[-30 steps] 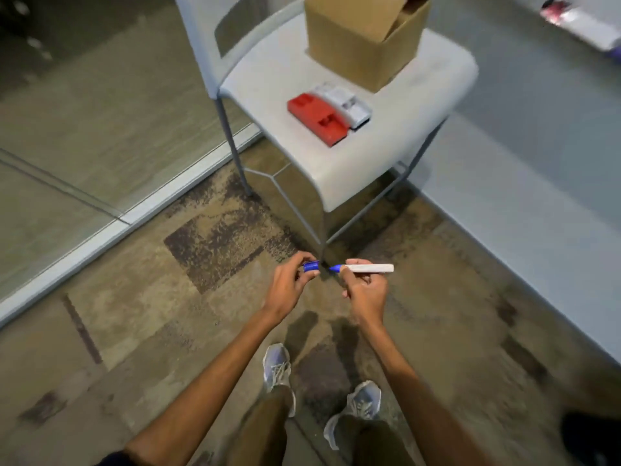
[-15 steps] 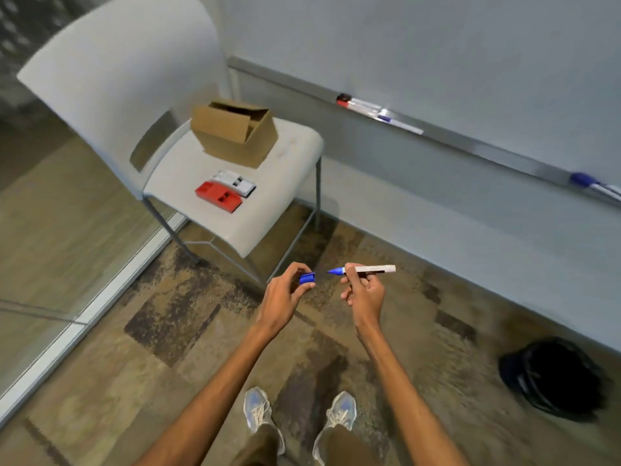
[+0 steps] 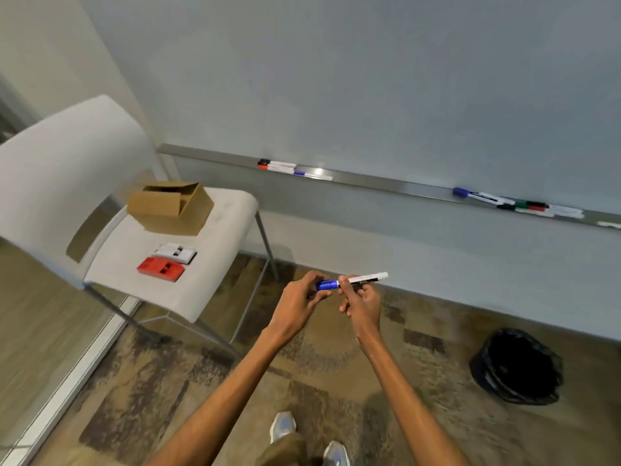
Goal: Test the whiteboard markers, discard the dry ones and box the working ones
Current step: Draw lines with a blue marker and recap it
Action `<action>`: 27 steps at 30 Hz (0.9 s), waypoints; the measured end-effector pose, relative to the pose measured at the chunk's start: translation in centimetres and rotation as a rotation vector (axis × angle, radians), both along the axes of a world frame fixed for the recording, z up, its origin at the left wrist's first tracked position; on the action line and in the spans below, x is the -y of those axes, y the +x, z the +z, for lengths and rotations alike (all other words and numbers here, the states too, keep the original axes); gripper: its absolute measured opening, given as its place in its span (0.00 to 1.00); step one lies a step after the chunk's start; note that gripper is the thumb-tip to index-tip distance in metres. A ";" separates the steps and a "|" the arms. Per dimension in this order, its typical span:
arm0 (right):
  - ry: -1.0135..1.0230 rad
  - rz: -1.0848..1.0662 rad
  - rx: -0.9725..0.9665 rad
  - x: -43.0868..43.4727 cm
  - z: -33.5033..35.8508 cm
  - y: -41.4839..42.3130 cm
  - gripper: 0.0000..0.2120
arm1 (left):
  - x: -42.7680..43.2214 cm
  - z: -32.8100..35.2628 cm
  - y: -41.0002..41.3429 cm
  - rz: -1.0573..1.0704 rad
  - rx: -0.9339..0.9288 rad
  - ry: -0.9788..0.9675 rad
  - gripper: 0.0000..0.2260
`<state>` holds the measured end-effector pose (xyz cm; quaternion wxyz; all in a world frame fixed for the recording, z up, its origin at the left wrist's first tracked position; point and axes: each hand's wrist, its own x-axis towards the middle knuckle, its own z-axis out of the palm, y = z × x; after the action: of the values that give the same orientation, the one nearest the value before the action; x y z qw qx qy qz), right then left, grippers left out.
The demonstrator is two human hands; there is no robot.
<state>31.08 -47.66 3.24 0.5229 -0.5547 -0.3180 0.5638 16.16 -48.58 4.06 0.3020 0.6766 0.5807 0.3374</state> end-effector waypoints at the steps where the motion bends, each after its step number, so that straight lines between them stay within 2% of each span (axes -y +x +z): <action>1: 0.012 -0.009 0.017 -0.5 0.4 0.6 0.08 | -0.8 0.3 0.6 -0.026 -0.009 0.013 0.11; 9: 0.060 -0.108 0.039 -6.1 3.4 4.5 0.10 | -8.0 2.9 4.3 -0.217 -0.060 0.068 0.19; 14: 0.092 -0.198 0.017 -11.5 4.9 4.9 0.10 | -14.8 4.2 5.2 -0.309 -0.089 0.135 0.15; 20: 0.128 -0.282 0.010 -19.1 6.4 3.0 0.11 | -22.8 5.6 4.3 -0.327 -0.138 0.182 0.11; 27: 0.118 -0.229 0.035 -26.0 6.6 1.0 0.11 | -29.9 5.3 1.7 -0.313 -0.258 0.273 0.13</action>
<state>32.08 -21.62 9.82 0.6098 -0.5653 -0.2943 0.4711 17.85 -18.63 9.38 0.1795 0.8303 0.4518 0.2725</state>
